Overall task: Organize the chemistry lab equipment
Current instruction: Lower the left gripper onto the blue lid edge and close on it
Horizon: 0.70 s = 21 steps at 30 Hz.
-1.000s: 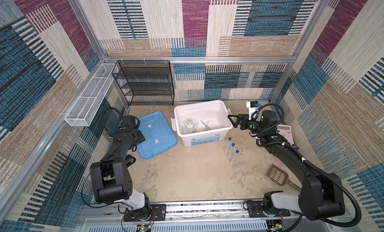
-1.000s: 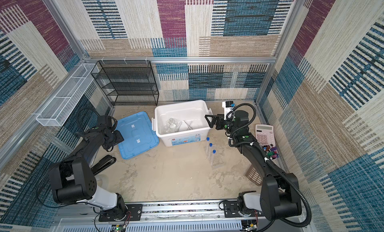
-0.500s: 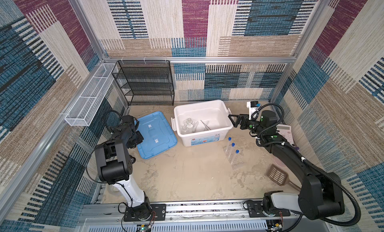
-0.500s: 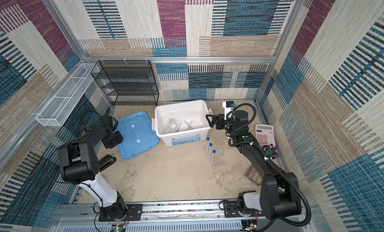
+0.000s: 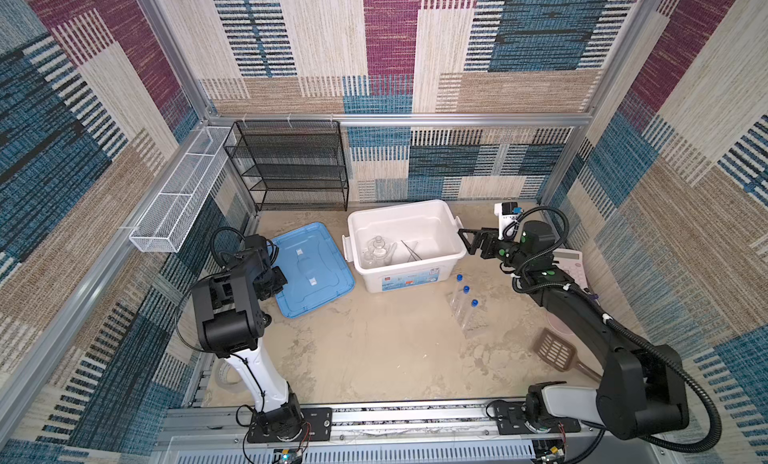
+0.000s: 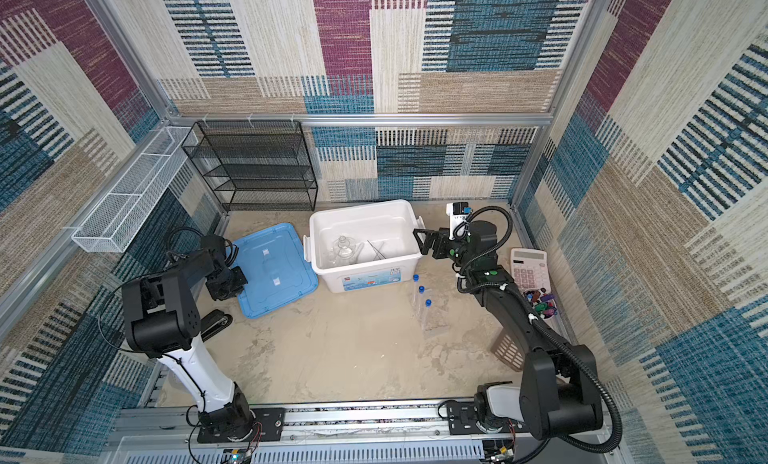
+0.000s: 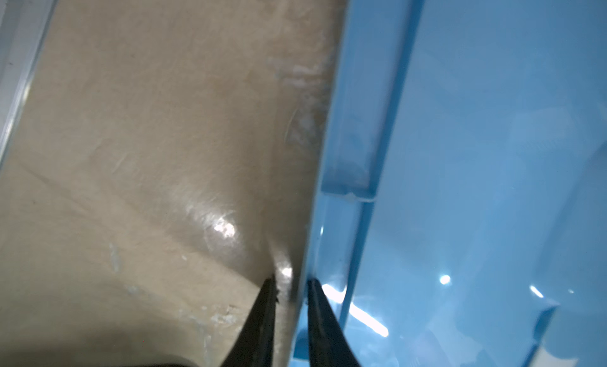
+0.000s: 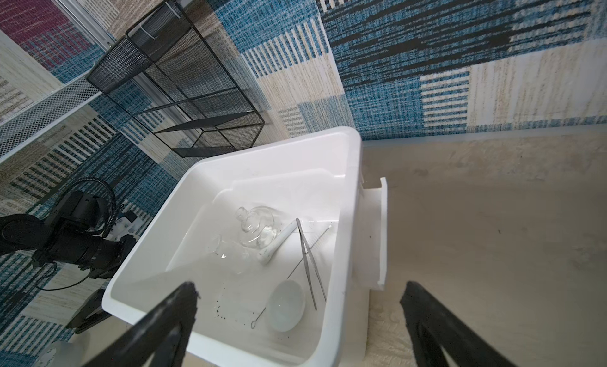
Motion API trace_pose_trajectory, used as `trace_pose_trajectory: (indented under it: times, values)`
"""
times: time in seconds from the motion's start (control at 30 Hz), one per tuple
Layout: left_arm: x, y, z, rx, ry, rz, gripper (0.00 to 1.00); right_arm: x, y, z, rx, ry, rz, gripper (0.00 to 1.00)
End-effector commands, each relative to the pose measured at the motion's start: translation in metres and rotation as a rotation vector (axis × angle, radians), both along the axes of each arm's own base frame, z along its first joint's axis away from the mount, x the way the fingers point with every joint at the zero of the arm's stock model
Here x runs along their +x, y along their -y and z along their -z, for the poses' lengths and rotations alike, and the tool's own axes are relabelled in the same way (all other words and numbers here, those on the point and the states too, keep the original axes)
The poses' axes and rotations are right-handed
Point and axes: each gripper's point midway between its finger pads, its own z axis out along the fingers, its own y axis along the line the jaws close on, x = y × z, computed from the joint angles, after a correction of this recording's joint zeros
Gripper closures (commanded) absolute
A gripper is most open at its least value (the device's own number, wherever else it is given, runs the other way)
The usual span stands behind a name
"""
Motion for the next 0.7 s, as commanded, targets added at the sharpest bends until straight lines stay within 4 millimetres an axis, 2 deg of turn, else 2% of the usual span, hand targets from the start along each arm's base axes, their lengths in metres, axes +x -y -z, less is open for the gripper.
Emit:
trace_pose_trajectory:
  times: [0.0, 0.3, 0.67]
  values:
    - [0.003, 0.008, 0.005, -0.046, -0.01, 0.04, 0.8, -0.001, 0.001, -0.002, -0.012, 0.01, 0.005, 0.01]
    - [0.006, 0.013, 0.009, -0.084, -0.006, 0.05, 0.92, -0.003, 0.006, -0.004, -0.029, 0.018, 0.028, 0.01]
    - [0.01, 0.012, -0.014, -0.067, 0.027, 0.069, 1.0, -0.004, 0.007, -0.005, -0.028, 0.017, 0.033, 0.01]
